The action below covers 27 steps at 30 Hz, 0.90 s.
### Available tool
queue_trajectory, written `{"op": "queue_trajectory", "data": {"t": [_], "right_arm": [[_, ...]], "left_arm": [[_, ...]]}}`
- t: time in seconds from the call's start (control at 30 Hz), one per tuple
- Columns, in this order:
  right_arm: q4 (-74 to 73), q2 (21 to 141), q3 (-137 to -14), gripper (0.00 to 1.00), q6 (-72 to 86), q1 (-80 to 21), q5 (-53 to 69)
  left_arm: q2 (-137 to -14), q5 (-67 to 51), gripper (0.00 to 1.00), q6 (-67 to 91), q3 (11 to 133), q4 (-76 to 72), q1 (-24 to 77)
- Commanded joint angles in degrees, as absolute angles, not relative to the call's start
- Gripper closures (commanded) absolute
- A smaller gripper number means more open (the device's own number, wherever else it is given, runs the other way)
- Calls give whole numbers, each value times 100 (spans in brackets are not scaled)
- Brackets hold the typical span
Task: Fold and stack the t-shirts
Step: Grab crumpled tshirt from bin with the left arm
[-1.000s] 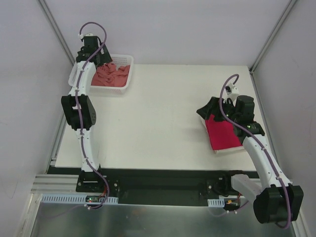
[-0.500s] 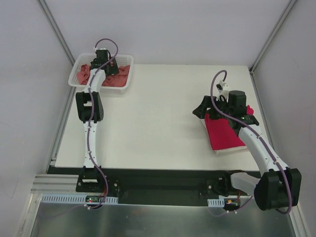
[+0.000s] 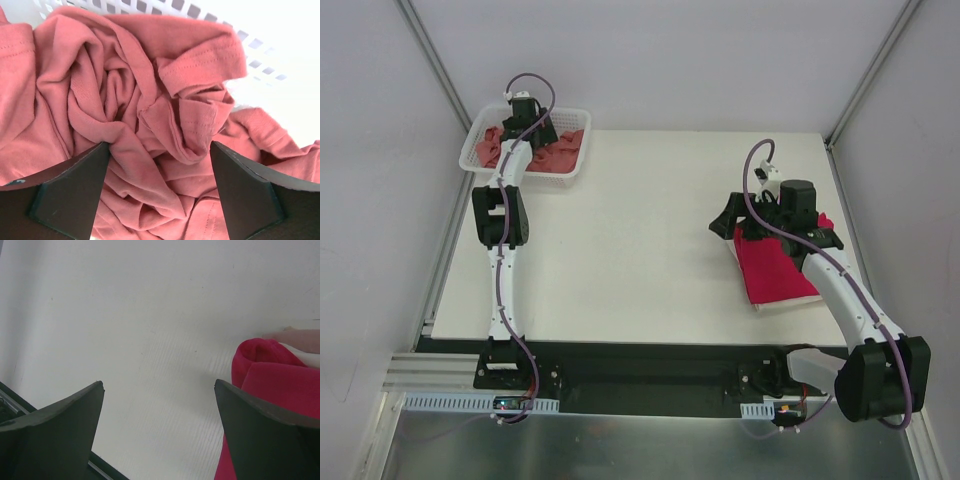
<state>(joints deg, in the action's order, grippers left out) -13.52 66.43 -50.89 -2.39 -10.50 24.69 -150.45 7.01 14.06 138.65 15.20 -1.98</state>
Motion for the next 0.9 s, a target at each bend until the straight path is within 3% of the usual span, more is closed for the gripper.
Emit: {"op": "queue_trajectory", "data": {"t": [0.0,0.23,0.33,0.37,0.4,0.63,0.87], "right_arm": [[-1441,6495,-5335,4,-395,-1107,2382],[-1582,6434,-5396,4,-431,-1125,2338],[-1626,6434,-5423,4,-439,-1134,2312],[-1635,6425,-5432,4,-439,-1142,2303],[-1652,6425,-5449,4,-457,-1125,2303],[-1687,6381,-5414,4,-448,-1169,2311],[-1591,5994,-5125,4,-317,-1195,2478]], "left_arm": [[-15020,572,19,1749,13904,933,-299],[-15293,167,34,2267,14141,493,-466],[-15328,228,52,2303,14159,335,-466],[-15328,211,63,2285,14150,308,-466],[-15311,167,100,2224,14142,316,-448],[-14275,158,100,2031,13247,27,-369],[-12239,825,100,1284,12367,-149,183]]}}
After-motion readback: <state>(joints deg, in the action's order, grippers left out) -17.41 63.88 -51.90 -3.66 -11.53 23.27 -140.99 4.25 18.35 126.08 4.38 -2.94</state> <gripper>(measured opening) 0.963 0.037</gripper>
